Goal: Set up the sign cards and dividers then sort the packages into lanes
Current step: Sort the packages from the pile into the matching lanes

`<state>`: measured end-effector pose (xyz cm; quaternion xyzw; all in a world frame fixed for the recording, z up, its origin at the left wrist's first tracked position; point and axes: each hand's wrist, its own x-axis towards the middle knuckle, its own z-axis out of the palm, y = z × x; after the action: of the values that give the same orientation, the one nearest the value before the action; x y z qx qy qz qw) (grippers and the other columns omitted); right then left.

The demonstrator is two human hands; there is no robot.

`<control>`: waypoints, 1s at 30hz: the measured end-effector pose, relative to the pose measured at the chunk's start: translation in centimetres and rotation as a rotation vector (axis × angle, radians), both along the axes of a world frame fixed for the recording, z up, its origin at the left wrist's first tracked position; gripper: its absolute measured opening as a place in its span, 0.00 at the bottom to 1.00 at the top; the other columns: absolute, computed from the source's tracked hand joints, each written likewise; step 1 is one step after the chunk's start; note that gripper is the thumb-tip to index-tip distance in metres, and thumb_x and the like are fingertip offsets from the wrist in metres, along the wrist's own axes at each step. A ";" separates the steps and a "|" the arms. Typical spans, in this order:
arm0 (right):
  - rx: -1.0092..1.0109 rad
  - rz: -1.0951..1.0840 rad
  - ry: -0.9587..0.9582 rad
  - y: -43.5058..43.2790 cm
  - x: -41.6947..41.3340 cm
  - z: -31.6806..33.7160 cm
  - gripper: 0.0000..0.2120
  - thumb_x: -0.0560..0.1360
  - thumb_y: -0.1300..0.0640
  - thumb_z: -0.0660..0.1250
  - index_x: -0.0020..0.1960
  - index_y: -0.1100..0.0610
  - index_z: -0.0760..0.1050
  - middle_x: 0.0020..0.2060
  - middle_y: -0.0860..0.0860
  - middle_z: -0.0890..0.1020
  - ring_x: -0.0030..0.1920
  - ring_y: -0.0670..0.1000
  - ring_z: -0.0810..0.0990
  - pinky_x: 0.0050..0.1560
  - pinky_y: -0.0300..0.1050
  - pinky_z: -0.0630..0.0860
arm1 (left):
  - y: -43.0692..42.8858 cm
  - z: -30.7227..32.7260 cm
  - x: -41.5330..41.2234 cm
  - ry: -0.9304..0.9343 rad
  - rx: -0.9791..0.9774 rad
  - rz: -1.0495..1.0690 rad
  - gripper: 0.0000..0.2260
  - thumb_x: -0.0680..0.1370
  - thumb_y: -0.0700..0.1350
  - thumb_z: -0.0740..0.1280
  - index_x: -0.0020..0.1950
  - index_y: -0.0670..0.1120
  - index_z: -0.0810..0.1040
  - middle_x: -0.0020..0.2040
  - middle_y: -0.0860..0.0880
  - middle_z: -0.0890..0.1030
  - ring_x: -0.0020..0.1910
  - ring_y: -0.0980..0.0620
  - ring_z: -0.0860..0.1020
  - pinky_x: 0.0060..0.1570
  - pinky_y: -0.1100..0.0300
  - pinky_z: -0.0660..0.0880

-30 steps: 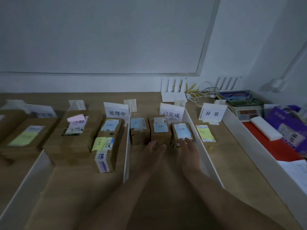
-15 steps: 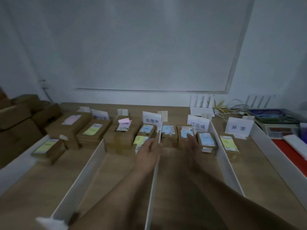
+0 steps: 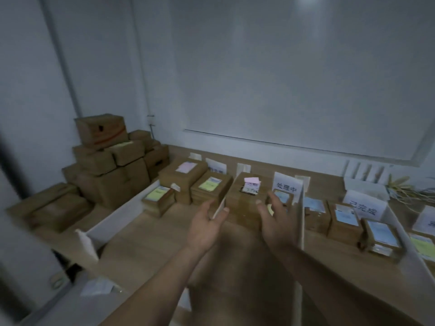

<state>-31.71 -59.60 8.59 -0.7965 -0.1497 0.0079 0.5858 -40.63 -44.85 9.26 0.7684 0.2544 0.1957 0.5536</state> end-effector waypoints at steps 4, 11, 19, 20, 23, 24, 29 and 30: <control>-0.040 0.096 -0.052 9.2 -2.8 -0.2 0.29 0.81 0.50 0.66 0.79 0.49 0.61 0.72 0.44 0.69 0.72 0.49 0.67 0.71 0.47 0.62 | 9.0 -0.5 -4.1 0.005 0.034 0.052 0.26 0.78 0.56 0.68 0.75 0.53 0.68 0.73 0.48 0.72 0.68 0.50 0.70 0.69 0.53 0.68; -0.147 0.179 -0.116 25.0 -9.1 -1.1 0.29 0.81 0.48 0.66 0.79 0.50 0.61 0.73 0.51 0.71 0.72 0.55 0.70 0.68 0.46 0.65 | 24.3 -0.9 -11.5 0.044 0.073 0.156 0.26 0.78 0.58 0.69 0.74 0.54 0.69 0.72 0.52 0.72 0.65 0.51 0.72 0.68 0.48 0.71; -0.246 0.349 -0.038 40.4 -12.4 -1.4 0.32 0.76 0.41 0.66 0.77 0.46 0.63 0.70 0.55 0.74 0.68 0.60 0.74 0.68 0.55 0.72 | 37.9 -1.8 -18.3 0.064 0.012 0.313 0.33 0.75 0.62 0.68 0.77 0.52 0.65 0.75 0.49 0.68 0.73 0.47 0.68 0.71 0.48 0.68; -0.276 0.363 -0.031 42.1 -12.4 -1.7 0.35 0.73 0.37 0.64 0.77 0.42 0.61 0.69 0.55 0.74 0.67 0.61 0.75 0.66 0.60 0.73 | 39.3 -2.0 -18.8 0.062 0.009 0.334 0.34 0.74 0.63 0.68 0.77 0.52 0.65 0.75 0.50 0.69 0.73 0.48 0.68 0.71 0.48 0.68; -0.311 0.402 -0.045 46.9 -13.0 -2.3 0.33 0.77 0.38 0.64 0.78 0.41 0.59 0.67 0.53 0.76 0.65 0.59 0.76 0.64 0.60 0.74 | 43.4 -3.0 -20.2 0.073 -0.014 0.397 0.30 0.78 0.58 0.68 0.77 0.49 0.66 0.74 0.50 0.70 0.72 0.48 0.70 0.70 0.53 0.68; -0.278 0.427 -0.032 48.7 -13.1 -2.8 0.32 0.78 0.40 0.64 0.79 0.44 0.59 0.69 0.53 0.74 0.67 0.57 0.75 0.66 0.58 0.73 | 44.9 -3.4 -20.5 0.075 -0.022 0.420 0.28 0.79 0.56 0.69 0.76 0.49 0.67 0.74 0.49 0.70 0.71 0.48 0.70 0.69 0.52 0.69; -0.177 0.505 0.000 57.9 -12.4 -4.7 0.30 0.81 0.46 0.65 0.79 0.51 0.60 0.74 0.52 0.69 0.72 0.54 0.69 0.70 0.54 0.68 | 52.6 -5.0 -20.4 0.104 -0.059 0.517 0.29 0.78 0.57 0.69 0.76 0.50 0.66 0.73 0.48 0.72 0.69 0.46 0.72 0.69 0.48 0.70; -0.177 0.521 0.012 59.8 -11.9 -5.2 0.30 0.81 0.46 0.65 0.79 0.51 0.61 0.74 0.51 0.70 0.72 0.53 0.69 0.70 0.52 0.67 | 54.3 -5.2 -20.1 0.104 -0.062 0.540 0.29 0.78 0.56 0.69 0.76 0.49 0.67 0.72 0.48 0.73 0.68 0.48 0.73 0.67 0.52 0.70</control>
<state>-43.63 0.16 3.41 -0.7792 -0.3447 0.1758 0.4931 -60.76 9.43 4.02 0.6643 0.4842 0.2885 0.4910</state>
